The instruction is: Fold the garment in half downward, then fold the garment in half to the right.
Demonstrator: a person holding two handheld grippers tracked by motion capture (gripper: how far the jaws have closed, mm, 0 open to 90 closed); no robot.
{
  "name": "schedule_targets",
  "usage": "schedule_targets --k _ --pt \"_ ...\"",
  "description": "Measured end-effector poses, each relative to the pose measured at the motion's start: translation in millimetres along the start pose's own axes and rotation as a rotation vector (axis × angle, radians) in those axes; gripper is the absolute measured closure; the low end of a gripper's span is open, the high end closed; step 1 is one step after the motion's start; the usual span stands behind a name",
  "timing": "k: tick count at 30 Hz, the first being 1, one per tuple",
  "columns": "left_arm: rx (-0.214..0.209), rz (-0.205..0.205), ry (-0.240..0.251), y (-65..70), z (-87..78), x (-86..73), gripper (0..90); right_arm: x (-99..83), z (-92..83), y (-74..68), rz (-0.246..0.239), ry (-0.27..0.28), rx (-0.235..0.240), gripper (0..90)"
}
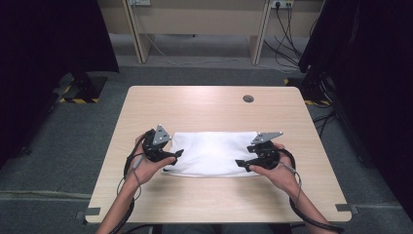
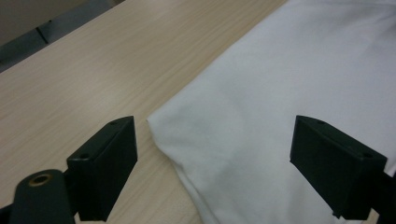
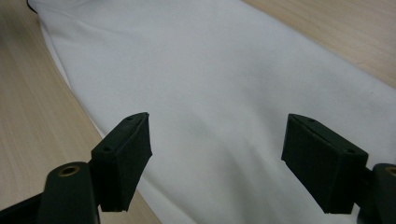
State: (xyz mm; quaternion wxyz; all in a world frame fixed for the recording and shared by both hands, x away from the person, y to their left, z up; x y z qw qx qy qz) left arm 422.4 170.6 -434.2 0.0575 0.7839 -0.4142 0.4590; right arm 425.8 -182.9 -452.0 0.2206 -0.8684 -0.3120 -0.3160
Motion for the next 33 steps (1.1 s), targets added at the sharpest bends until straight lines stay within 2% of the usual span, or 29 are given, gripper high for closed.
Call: schedule_targets --k 6,16,21,26,31,33 --pt "0.021 -0.011 0.007 -6.8 -5.3 1.5 14.4 -3.1 -1.5 6.1 0.022 0.000 -0.001 22.7" --pt "0.032 -0.014 0.001 -8.8 -8.0 1.2 14.9 -1.3 -2.5 5.5 0.016 0.000 0.002 22.2" --pt "0.040 -0.018 0.004 -14.3 -6.5 3.9 15.2 1.5 -3.6 4.4 0.007 0.006 0.007 22.1" --pt "0.033 -0.018 -0.022 -26.0 6.9 8.3 18.6 3.0 -3.7 5.0 0.001 0.005 0.009 22.0" --pt "0.014 -0.021 -0.063 -44.5 31.3 12.8 24.0 3.0 -5.2 4.5 -0.006 0.004 0.009 22.0" --pt "-0.012 -0.033 -0.089 -52.2 45.5 12.4 26.8 3.4 -5.5 5.0 -0.007 0.001 0.008 22.0"
Point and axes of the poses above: each handheld gripper's, and its own axes: z roughly forward along the jaws, x roughly out of its top, y roughly to its right, the point moved 2 cm from there along z, roughly forward along the jaws, and after that the axes turned 9 degrees about z, right-handed, at the moved point
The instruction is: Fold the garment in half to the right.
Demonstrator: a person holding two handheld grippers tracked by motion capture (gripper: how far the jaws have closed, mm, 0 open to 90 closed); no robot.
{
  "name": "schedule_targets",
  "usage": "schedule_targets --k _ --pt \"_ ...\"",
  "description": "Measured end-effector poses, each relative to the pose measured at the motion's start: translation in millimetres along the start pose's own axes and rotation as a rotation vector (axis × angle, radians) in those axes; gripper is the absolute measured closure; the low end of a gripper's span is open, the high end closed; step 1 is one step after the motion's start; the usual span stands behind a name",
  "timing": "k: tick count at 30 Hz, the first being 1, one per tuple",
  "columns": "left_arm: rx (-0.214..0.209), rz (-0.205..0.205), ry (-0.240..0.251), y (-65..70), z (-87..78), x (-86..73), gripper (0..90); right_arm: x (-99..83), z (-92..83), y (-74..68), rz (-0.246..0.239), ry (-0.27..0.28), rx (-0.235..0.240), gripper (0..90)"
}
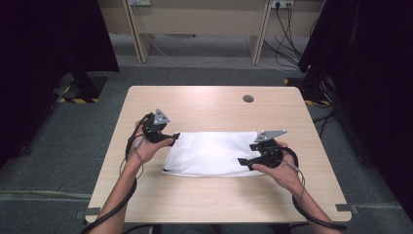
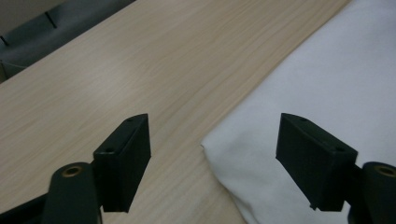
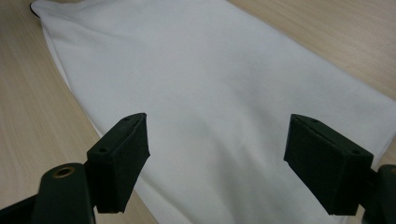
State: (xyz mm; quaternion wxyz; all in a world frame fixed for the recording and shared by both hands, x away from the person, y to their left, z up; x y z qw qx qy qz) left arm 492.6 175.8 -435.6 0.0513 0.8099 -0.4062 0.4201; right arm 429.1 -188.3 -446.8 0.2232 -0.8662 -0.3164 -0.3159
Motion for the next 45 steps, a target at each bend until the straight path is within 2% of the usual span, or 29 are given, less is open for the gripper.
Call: schedule_targets --k 2,7,10,13,16,20,23,26,29,36,42,43,44,45 --pt "-0.026 -0.002 -0.032 -5.0 13.0 -0.3 29.5 1.0 -1.2 0.3 -0.004 -0.002 -0.005 21.9" --pt "-0.094 -0.035 -0.078 -10.5 38.6 -4.2 35.5 3.0 -5.2 -1.0 -0.007 0.009 -0.009 21.9" --pt "-0.133 -0.030 -0.101 -9.6 46.6 -6.8 38.7 3.7 -4.7 -3.0 -0.010 0.005 -0.010 21.9" --pt "-0.149 -0.042 -0.114 -9.5 52.6 -11.9 43.0 4.6 -3.5 -4.2 -0.017 0.002 -0.009 21.9" --pt "-0.162 -0.028 -0.115 -7.6 55.8 -15.5 47.9 5.3 -2.6 -5.8 -0.025 -0.005 -0.007 21.9" --pt "-0.179 -0.030 -0.111 -5.0 55.9 -16.2 54.9 6.7 -2.1 -7.1 -0.032 -0.007 -0.007 21.9" --pt "-0.199 -0.033 -0.105 -2.8 55.2 -16.2 65.3 8.7 -0.1 -9.9 -0.037 -0.007 -0.003 21.9" --pt "-0.220 -0.029 -0.098 -1.1 54.4 -16.6 75.9 11.9 4.0 -16.4 -0.053 -0.010 0.005 21.7" --pt "-0.218 -0.020 -0.102 -1.4 52.6 -16.2 82.1 16.9 9.5 -25.5 -0.071 -0.018 0.018 21.5" --pt "-0.212 -0.015 -0.087 -5.7 42.3 -12.7 84.3 30.4 22.2 -47.4 -0.124 -0.025 0.047 21.0" --pt "-0.209 -0.005 -0.100 -10.3 34.2 -13.4 84.3 40.6 36.4 -73.7 -0.182 -0.035 0.081 21.1" --pt "-0.209 -0.005 -0.100 -10.3 34.2 -13.4 84.3 40.6 36.4 -73.7 -0.182 -0.035 0.081 21.1" --pt "-0.209 -0.005 -0.100 -10.3 34.2 -13.4 84.3 44.9 44.4 -86.6 -0.206 -0.045 0.101 21.1" --pt "-0.202 -0.005 -0.108 -12.4 31.9 -13.8 84.3 44.9 44.4 -86.6 -0.206 -0.045 0.101 22.2"
Point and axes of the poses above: each handheld gripper's, and its own axes: z roughly forward along the jaws, x roughly out of its top, y roughly to its right, the point moved 2 cm from there along z, roughly forward along the jaws, and after that the axes turned 9 degrees about z, right-handed, at the moved point
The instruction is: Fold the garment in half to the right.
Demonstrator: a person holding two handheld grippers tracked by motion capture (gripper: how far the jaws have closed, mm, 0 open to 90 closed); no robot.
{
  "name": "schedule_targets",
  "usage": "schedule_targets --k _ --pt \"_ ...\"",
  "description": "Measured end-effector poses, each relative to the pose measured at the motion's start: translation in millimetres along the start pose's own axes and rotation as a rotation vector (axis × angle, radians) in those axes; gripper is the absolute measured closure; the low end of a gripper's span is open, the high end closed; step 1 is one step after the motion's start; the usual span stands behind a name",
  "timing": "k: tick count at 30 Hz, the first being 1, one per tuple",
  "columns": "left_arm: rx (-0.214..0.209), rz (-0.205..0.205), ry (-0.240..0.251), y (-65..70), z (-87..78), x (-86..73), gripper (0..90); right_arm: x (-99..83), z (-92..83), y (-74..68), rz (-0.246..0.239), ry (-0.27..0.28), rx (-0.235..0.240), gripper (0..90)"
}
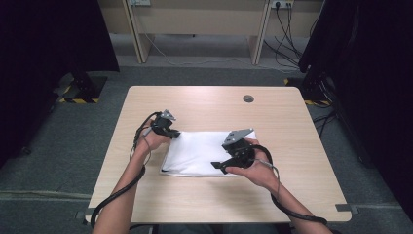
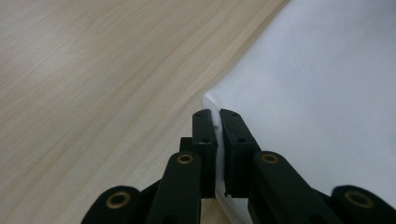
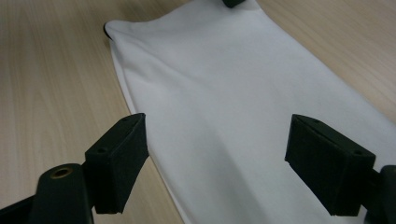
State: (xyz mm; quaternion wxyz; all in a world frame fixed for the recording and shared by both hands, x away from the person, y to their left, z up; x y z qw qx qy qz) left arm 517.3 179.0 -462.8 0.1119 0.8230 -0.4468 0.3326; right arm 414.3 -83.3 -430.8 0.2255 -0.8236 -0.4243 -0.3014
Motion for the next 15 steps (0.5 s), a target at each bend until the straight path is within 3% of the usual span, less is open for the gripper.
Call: schedule_targets --k 1,2,4,5,7,8,10,11,12,13,15 --pt "0.000 0.000 0.000 0.0 0.0 0.0 84.3 0.0 0.0 0.0 0.000 0.000 0.000 22.2" --pt "0.000 0.000 0.000 0.0 0.0 0.0 84.3 8.2 9.1 -12.2 -0.037 -0.006 0.022 22.2" --pt "0.006 -0.001 -0.005 -0.7 -2.0 -0.7 84.3 8.2 9.1 -12.2 -0.037 -0.006 0.022 23.8" --pt "0.006 -0.001 -0.005 -0.7 -2.0 -0.7 84.3 17.5 18.6 -25.0 -0.071 -0.008 0.040 25.8" --pt "0.008 0.003 -0.005 -1.6 -4.7 -0.1 84.3 17.5 18.6 -25.0 -0.071 -0.008 0.040 25.8" --pt "0.008 0.003 -0.005 -1.6 -4.7 -0.1 84.3 30.7 34.0 -40.1 -0.117 -0.006 0.052 25.8" --pt "0.008 0.010 -0.008 -1.8 -5.2 1.1 84.3 30.7 34.0 -40.1 -0.117 -0.006 0.052 29.5" --pt "0.013 0.013 -0.017 -2.6 -5.0 1.2 84.3 40.4 47.7 -51.9 -0.156 -0.009 0.061 32.4" --pt "0.013 0.013 -0.017 -2.6 -5.0 1.2 84.2 40.4 47.7 -51.9 -0.156 -0.009 0.061 32.4" --pt "0.013 0.013 -0.017 -2.6 -5.0 1.2 84.2 48.9 64.6 -64.8 -0.184 -0.020 0.073 32.4" --pt "0.016 0.014 -0.023 -3.8 -5.4 1.0 84.2 48.9 64.6 -64.8 -0.184 -0.020 0.073 34.9"
Point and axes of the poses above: each handheld gripper's, and its own axes: z roughly forward along the jaws, x roughly out of its top, y roughly to its right, the point moved 2 cm from there along z, roughly forward along the jaws, and after that the axes turned 9 degrees about z, right-handed, at the moved point
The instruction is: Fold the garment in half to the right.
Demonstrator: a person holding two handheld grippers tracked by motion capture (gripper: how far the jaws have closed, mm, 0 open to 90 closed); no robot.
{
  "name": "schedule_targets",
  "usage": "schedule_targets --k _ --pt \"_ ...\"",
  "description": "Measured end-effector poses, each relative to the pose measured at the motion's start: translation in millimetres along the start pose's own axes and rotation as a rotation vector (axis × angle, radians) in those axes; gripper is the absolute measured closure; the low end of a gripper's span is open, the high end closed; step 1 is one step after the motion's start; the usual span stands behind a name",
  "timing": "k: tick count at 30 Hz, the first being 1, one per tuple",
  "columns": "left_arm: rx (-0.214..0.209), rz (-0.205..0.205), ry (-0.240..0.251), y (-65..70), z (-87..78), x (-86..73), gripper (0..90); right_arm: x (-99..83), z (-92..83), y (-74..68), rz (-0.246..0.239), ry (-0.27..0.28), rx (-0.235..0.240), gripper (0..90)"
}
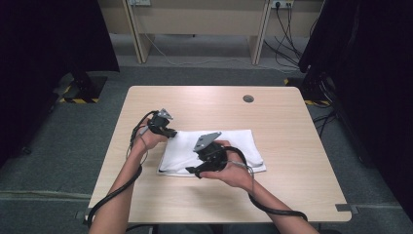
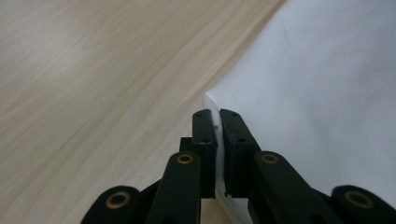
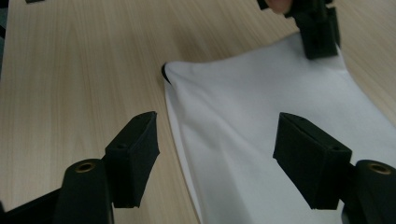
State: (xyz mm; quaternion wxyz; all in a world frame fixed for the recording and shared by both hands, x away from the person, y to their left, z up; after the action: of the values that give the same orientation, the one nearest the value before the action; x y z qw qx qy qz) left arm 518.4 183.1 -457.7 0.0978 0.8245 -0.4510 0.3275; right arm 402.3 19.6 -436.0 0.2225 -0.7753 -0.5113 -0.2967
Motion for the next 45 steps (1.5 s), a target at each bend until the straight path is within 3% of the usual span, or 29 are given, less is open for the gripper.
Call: schedule_targets --k 1,3,6,8,11,21,25,29,36,40,45 --pt "0.000 0.000 0.000 0.0 0.0 0.0 84.2 7.0 14.1 -5.6 -0.030 -0.010 0.001 34.9" --pt "0.001 0.001 -0.001 -1.5 -1.0 -0.5 84.2 7.0 14.1 -5.6 -0.030 -0.010 0.001 37.1" --pt "0.004 -0.003 -0.004 -2.5 -1.8 -1.5 84.1 18.7 37.7 -10.8 -0.030 -0.021 0.018 39.2" --pt "0.004 -0.005 -0.008 -3.6 -2.1 -2.6 84.1 18.7 37.7 -10.8 -0.030 -0.021 0.018 41.3" --pt "0.002 -0.004 -0.009 -4.4 -1.9 -3.2 84.1 24.5 57.7 -12.7 -0.051 -0.051 0.023 45.2" --pt "-0.003 -0.002 -0.024 -5.9 -0.2 -3.2 84.0 22.1 84.0 -11.0 -0.058 -0.119 0.006 51.7" --pt "-0.006 -0.003 -0.030 -6.0 0.2 -3.2 83.9 21.9 86.5 -8.4 -0.040 -0.114 0.013 53.5" --pt "-0.008 -0.005 -0.040 -6.0 1.1 -4.2 83.9 20.1 86.6 -4.9 -0.017 -0.096 0.030 62.0" --pt "-0.020 -0.025 -0.054 -6.8 1.7 -6.0 84.5 19.9 86.0 -6.7 -0.022 -0.089 -0.014 80.0" --pt "-0.032 -0.043 -0.055 -8.7 -2.0 -4.6 84.8 21.0 84.5 -7.7 -0.023 -0.089 -0.013 82.6" --pt "-0.034 -0.048 -0.070 -11.0 -7.2 -0.1 84.7 27.6 76.4 -7.0 0.000 -0.045 0.011 82.8"
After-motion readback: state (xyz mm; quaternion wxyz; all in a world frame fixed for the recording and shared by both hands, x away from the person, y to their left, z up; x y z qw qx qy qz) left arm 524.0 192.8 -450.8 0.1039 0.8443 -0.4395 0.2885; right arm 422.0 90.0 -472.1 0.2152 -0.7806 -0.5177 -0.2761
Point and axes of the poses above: each handheld gripper's, and its own axes: z roughly forward along the jaws, x roughly out of its top, y roughly to its right, the point moved 2 cm from there along z, roughly forward along the jaws, and after that the axes turned 9 degrees about z, right-handed, at the moved point
